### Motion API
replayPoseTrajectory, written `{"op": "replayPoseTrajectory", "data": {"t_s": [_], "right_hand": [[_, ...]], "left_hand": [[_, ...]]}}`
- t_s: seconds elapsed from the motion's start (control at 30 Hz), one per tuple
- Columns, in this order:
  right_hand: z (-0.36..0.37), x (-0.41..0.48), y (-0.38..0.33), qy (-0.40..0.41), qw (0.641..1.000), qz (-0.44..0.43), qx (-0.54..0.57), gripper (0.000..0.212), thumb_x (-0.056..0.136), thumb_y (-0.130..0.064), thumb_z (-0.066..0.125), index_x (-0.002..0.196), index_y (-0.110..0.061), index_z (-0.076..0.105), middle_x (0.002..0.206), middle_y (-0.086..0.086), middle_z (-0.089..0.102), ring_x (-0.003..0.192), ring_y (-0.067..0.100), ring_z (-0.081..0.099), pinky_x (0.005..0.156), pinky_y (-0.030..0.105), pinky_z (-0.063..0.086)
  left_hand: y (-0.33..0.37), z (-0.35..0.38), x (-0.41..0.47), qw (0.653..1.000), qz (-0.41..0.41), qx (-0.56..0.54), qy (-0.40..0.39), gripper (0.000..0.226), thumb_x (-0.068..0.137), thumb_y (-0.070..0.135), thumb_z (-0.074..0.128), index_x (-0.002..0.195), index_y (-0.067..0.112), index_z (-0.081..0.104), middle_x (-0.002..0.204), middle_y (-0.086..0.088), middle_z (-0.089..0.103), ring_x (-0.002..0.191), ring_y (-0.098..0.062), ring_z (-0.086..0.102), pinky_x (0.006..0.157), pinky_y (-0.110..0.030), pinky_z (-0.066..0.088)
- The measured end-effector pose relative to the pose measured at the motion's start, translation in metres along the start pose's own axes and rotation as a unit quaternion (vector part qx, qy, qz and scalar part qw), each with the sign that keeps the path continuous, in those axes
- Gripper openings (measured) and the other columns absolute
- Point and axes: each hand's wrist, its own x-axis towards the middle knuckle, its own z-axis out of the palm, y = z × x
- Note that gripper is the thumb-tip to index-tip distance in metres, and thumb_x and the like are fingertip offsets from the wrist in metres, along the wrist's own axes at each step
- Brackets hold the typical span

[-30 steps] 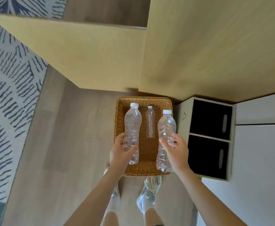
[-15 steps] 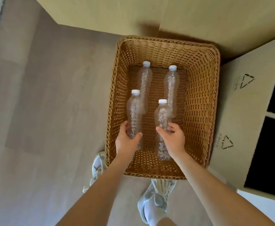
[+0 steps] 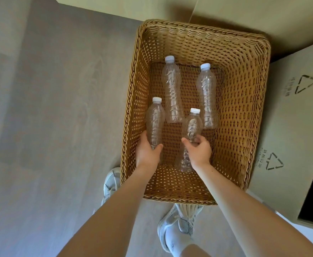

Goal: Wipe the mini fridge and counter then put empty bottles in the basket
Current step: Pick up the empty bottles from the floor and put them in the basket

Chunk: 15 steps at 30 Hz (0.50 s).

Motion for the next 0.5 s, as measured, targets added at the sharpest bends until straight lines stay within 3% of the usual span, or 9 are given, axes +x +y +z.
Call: {"op": "replayPoseTrajectory", "data": {"t_s": [0.07,0.17,0.23,0.33,0.43,0.5], "right_hand": [[0.000,0.004,0.002,0.002,1.000,0.008,0.001,0.063,0.086,-0.038,0.075,0.135,-0.004,0.054,0.121,0.005,0.061,0.089,0.012,0.055,0.074,0.015,0.041],[-0.001,0.003,0.005,0.009,1.000,0.011,0.004,0.059,0.086,-0.035,0.076,0.132,-0.004,0.056,0.100,-0.010,0.063,0.076,0.000,0.055,0.062,0.007,0.039],[-0.003,0.001,0.006,0.000,1.000,0.006,-0.002,0.058,0.088,-0.033,0.075,0.134,-0.004,0.056,0.103,-0.010,0.066,0.086,0.003,0.062,0.072,0.010,0.046],[-0.011,-0.007,0.008,0.004,1.000,-0.015,-0.004,0.052,0.090,-0.029,0.073,0.133,-0.005,0.057,0.092,-0.019,0.061,0.095,0.013,0.066,0.068,0.010,0.047],[-0.033,-0.033,-0.014,0.003,1.000,-0.026,0.014,0.062,0.091,-0.030,0.072,0.143,-0.007,0.047,0.128,0.004,0.063,0.119,0.023,0.059,0.097,0.032,0.051],[-0.054,-0.057,-0.036,-0.002,0.997,-0.071,0.024,0.057,0.093,-0.029,0.069,0.143,-0.008,0.049,0.137,0.007,0.059,0.124,0.021,0.056,0.104,0.034,0.046]], "left_hand": [[0.001,0.003,0.004,1.000,-0.006,0.009,-0.006,0.073,0.092,0.018,0.069,0.153,0.019,0.029,0.147,-0.004,0.050,0.134,-0.025,0.049,0.109,-0.036,0.039],[0.000,0.006,0.009,0.999,-0.012,0.029,-0.015,0.075,0.091,0.018,0.070,0.153,0.017,0.028,0.151,-0.005,0.045,0.139,-0.025,0.043,0.116,-0.041,0.036],[0.000,0.008,0.007,0.999,-0.005,0.044,-0.017,0.075,0.090,0.019,0.070,0.153,0.017,0.030,0.152,-0.004,0.042,0.140,-0.024,0.041,0.116,-0.042,0.035],[0.005,0.005,-0.006,0.998,0.024,0.064,-0.011,0.074,0.090,0.020,0.070,0.152,0.016,0.031,0.151,-0.004,0.041,0.137,-0.024,0.044,0.113,-0.039,0.036],[0.019,-0.012,-0.029,0.995,0.067,0.069,-0.001,0.061,0.092,0.019,0.068,0.146,0.018,0.039,0.142,-0.002,0.048,0.123,-0.019,0.053,0.102,-0.031,0.046],[0.036,-0.030,-0.056,0.994,0.104,0.046,-0.001,0.048,0.095,0.015,0.063,0.140,0.020,0.046,0.134,0.002,0.055,0.104,-0.006,0.056,0.082,-0.010,0.047]]}}
